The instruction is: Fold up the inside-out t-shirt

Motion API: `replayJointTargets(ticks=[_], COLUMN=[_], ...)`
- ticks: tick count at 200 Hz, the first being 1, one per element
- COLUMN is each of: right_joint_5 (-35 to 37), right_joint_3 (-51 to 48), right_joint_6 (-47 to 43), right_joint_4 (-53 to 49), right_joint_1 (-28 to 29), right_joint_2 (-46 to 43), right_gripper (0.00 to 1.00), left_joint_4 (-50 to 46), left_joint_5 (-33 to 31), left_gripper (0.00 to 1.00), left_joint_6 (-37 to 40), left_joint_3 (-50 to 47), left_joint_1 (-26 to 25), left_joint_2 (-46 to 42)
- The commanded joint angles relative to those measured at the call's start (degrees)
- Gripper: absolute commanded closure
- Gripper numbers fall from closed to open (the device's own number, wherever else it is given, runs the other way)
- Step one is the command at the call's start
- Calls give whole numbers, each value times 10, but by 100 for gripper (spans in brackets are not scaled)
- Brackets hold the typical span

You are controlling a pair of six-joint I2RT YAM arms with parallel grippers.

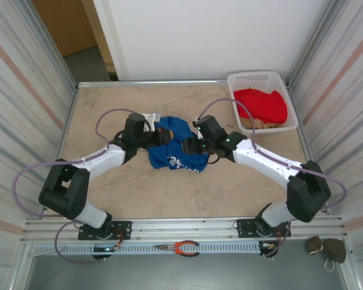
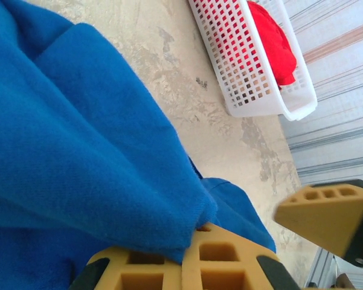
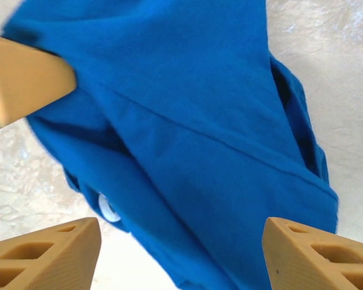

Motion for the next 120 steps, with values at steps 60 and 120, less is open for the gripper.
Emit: replayJointTargets(ticks=[60,120], right_joint_5=[-60,-127], right_joint_3=[70,64], right_joint_6=[-31,-17], right_joint_4=[24,44], right_joint_1=[-44,-55], right_joint_2=[113,91], right_gripper=[36,34], left_joint_4=[-7,-22], left_joint_5=[25,28], left_gripper=[100,100], left_joint_6=[22,32], left_joint_3=[-4,-11], left_joint_1=[-8,-11], left_joint_2=[-49,-57])
